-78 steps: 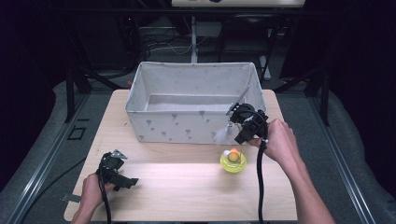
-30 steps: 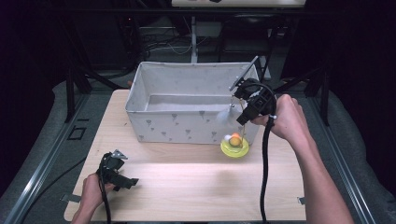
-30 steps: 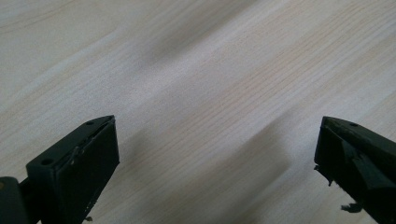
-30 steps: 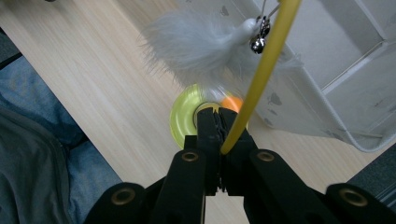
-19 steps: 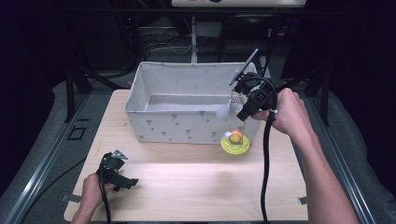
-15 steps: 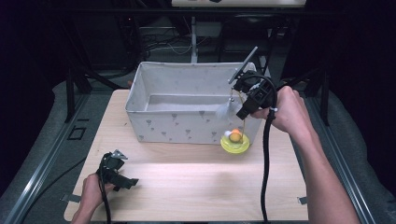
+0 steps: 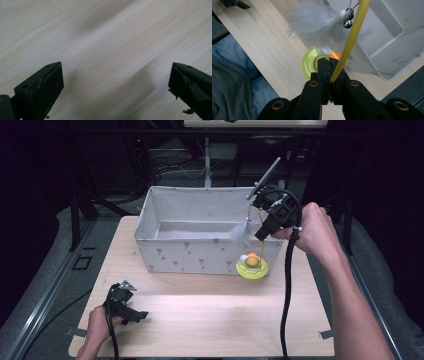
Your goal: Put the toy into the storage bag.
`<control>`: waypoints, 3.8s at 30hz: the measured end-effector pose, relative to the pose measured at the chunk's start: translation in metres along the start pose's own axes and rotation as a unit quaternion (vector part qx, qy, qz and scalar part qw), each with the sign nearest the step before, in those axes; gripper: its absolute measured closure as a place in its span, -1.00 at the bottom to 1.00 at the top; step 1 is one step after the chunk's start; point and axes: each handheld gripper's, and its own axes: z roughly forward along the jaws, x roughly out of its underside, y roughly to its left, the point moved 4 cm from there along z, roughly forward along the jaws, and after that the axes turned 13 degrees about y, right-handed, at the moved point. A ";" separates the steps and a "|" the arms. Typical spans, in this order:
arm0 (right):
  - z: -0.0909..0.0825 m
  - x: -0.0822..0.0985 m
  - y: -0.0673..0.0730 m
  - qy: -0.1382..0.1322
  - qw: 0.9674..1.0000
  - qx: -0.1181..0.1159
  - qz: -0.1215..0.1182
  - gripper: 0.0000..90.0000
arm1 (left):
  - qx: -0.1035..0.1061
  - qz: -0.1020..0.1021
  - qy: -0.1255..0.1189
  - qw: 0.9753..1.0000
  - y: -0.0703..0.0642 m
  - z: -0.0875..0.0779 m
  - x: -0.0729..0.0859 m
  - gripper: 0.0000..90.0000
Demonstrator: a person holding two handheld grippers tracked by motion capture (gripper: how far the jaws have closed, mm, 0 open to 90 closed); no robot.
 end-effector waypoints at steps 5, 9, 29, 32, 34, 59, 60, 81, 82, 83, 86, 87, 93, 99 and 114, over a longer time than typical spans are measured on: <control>-0.009 0.001 -0.001 -0.004 1.000 0.005 0.003 0.97 | 0.000 0.001 0.000 1.000 0.000 0.000 0.000 -1.00; -0.014 0.001 -0.004 -0.005 1.000 0.007 0.004 0.97 | 0.000 0.001 0.000 1.000 0.000 0.000 0.000 -1.00; -0.035 -0.002 -0.014 -0.021 0.999 0.011 0.021 0.97 | 0.002 0.000 -0.001 1.000 0.000 0.000 0.000 -1.00; -0.040 -0.003 -0.017 -0.020 0.999 0.019 0.022 0.97 | 0.003 0.001 0.002 1.000 0.000 0.001 0.000 -1.00; -0.044 -0.004 -0.019 -0.018 0.999 0.024 0.023 0.97 | 0.003 0.002 0.001 1.000 -0.001 0.000 0.000 -1.00; -0.077 -0.030 -0.052 -0.041 0.996 0.044 0.067 0.97 | 0.007 0.005 0.001 1.000 -0.001 -0.001 0.000 -1.00; -0.077 -0.029 -0.053 -0.038 0.996 0.045 0.068 0.97 | 0.006 0.005 0.001 1.000 -0.001 -0.001 0.000 -1.00; -0.068 -0.038 -0.073 -0.038 0.994 0.050 0.092 0.97 | 0.005 0.006 0.002 1.000 -0.001 0.000 -0.001 -1.00; -0.068 -0.039 -0.074 -0.034 0.994 0.051 0.092 0.97 | 0.003 0.006 0.001 1.000 -0.001 0.000 -0.001 -1.00; -0.067 -0.040 -0.076 -0.036 0.994 0.052 0.094 0.97 | 0.006 0.004 0.000 1.000 -0.001 0.000 -0.001 -1.00; -0.065 -0.042 -0.079 -0.037 0.993 0.051 0.098 0.97 | 0.006 0.004 0.000 1.000 0.000 0.000 -0.001 -1.00; -0.064 -0.043 -0.080 -0.037 0.993 0.050 0.099 0.97 | 0.006 0.004 0.000 1.000 0.000 0.000 -0.001 -1.00; -0.058 -0.046 -0.086 -0.038 0.992 0.051 0.105 0.97 | 0.005 0.006 -0.001 1.000 -0.001 0.000 -0.002 -1.00; -0.053 -0.046 -0.092 -0.042 0.991 0.053 0.112 0.97 | 0.007 0.006 0.001 1.000 -0.002 0.001 -0.003 -1.00; -0.031 -0.053 -0.103 -0.047 0.990 0.051 0.123 0.97 | 0.011 0.013 0.002 1.000 -0.002 0.000 -0.004 -1.00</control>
